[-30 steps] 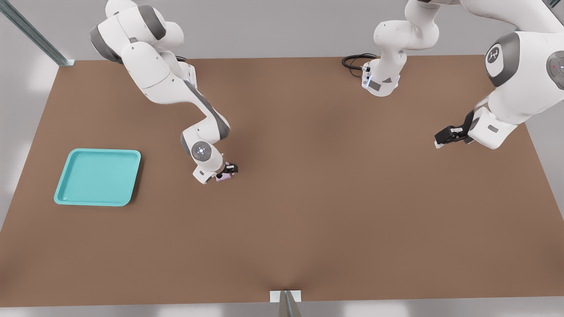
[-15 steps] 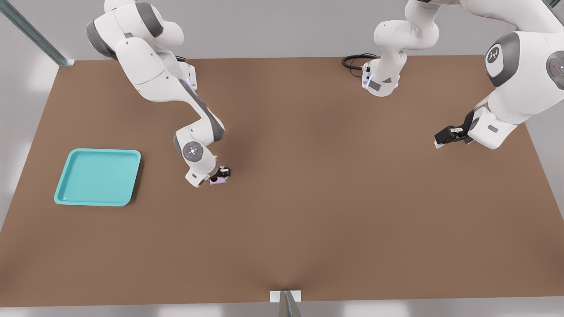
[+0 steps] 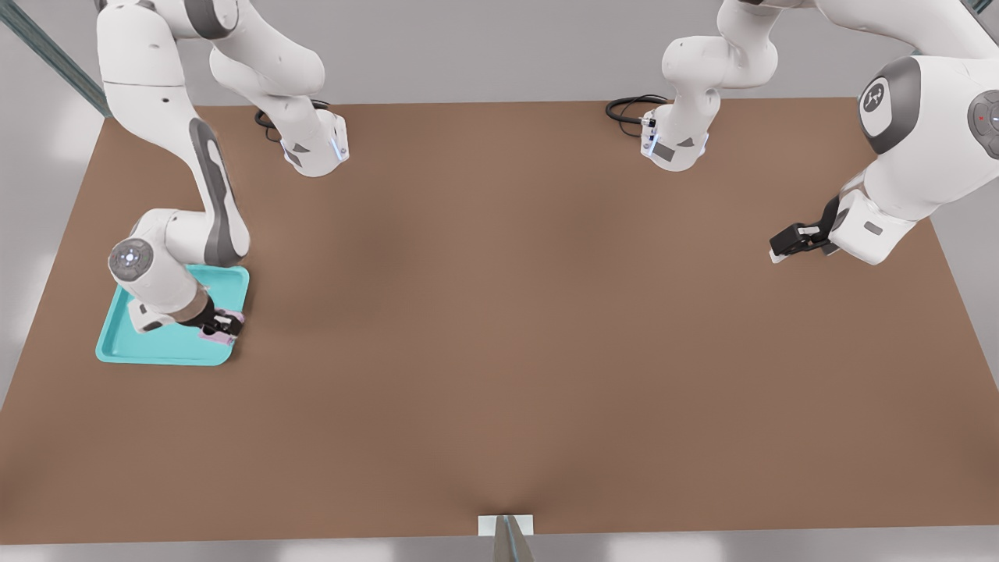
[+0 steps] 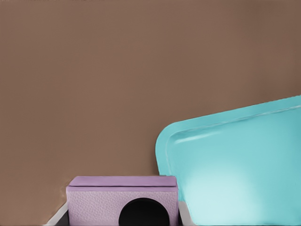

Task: Keep left arm still and place phone on the tray with right arm

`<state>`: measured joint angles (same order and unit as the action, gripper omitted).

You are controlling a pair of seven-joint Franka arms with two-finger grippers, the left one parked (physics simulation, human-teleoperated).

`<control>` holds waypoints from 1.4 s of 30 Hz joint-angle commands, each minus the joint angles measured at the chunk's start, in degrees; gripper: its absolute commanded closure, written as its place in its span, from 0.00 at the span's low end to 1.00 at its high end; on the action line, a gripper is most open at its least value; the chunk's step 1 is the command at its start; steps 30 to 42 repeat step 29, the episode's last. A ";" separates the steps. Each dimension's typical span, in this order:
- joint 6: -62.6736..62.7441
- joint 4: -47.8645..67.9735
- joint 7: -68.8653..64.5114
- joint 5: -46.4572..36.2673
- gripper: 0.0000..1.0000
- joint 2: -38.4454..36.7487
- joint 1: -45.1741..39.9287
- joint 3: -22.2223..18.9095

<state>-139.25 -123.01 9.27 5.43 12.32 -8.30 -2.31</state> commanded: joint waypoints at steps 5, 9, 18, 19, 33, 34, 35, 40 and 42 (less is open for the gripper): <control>1.08 -0.30 -35.29 0.29 0.22 0.42 -6.37 -2.35; 1.00 -0.48 -34.50 0.29 0.00 2.35 -6.29 -2.26; 40.94 34.37 -5.85 -3.83 0.00 -3.99 9.35 5.30; 43.89 38.46 -5.23 -4.72 0.00 -1.69 10.06 5.38; 42.04 28.44 -5.32 -4.72 0.00 -11.36 12.35 4.33; 42.04 28.44 -5.32 -4.72 0.00 -11.36 12.35 4.33; 42.04 28.44 -5.32 -4.72 0.00 -11.36 12.35 4.33; 42.04 28.44 -5.32 -4.72 0.00 -11.36 12.35 4.33; 42.04 28.44 -5.32 -4.72 0.00 -11.36 12.35 4.33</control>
